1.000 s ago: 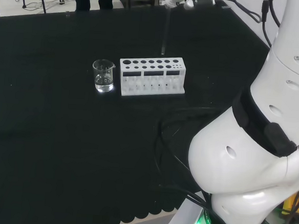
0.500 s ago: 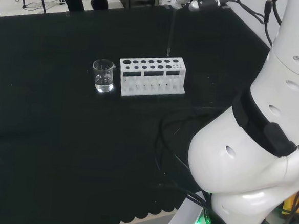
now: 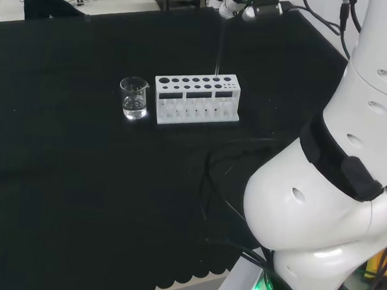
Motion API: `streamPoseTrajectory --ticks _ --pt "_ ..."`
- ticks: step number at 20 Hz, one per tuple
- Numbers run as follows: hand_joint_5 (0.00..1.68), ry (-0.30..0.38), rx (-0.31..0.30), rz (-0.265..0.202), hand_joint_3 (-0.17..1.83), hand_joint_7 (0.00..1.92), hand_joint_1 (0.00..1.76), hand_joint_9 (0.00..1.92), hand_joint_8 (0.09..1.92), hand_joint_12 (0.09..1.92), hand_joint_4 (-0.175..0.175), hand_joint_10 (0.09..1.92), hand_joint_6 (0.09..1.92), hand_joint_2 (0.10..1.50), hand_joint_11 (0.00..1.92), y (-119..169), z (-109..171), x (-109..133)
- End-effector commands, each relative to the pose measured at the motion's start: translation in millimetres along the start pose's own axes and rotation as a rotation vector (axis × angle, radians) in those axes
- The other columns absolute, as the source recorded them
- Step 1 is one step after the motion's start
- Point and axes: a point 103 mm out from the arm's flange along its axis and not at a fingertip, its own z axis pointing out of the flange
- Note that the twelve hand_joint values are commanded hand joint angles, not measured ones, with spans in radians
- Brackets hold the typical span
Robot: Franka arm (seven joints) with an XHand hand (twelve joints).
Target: Put the glass rod back on the white test tube rack.
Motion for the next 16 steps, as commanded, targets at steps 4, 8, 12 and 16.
streamPoseTrajectory --ticks 4,8,12,16 --pt "1.18 0.012 0.020 -0.003 0.00 1.07 1.41 1.22 0.90 0.49 -0.175 0.96 0.34 1.02 1.57 15.8 14.3 -5.9" --pt "1.18 0.018 0.034 -0.002 0.00 1.07 1.41 1.22 0.90 0.49 -0.175 0.96 0.34 1.02 1.57 22.5 21.5 -8.9" --pt "1.18 0.022 0.058 -0.010 0.00 1.07 1.41 1.22 0.90 0.49 -0.175 0.96 0.34 1.02 1.57 29.4 35.6 -10.0" --pt "1.18 0.031 0.072 -0.011 0.00 1.07 1.41 1.22 0.90 0.49 -0.175 0.96 0.34 1.02 1.57 33.0 46.2 -12.2"
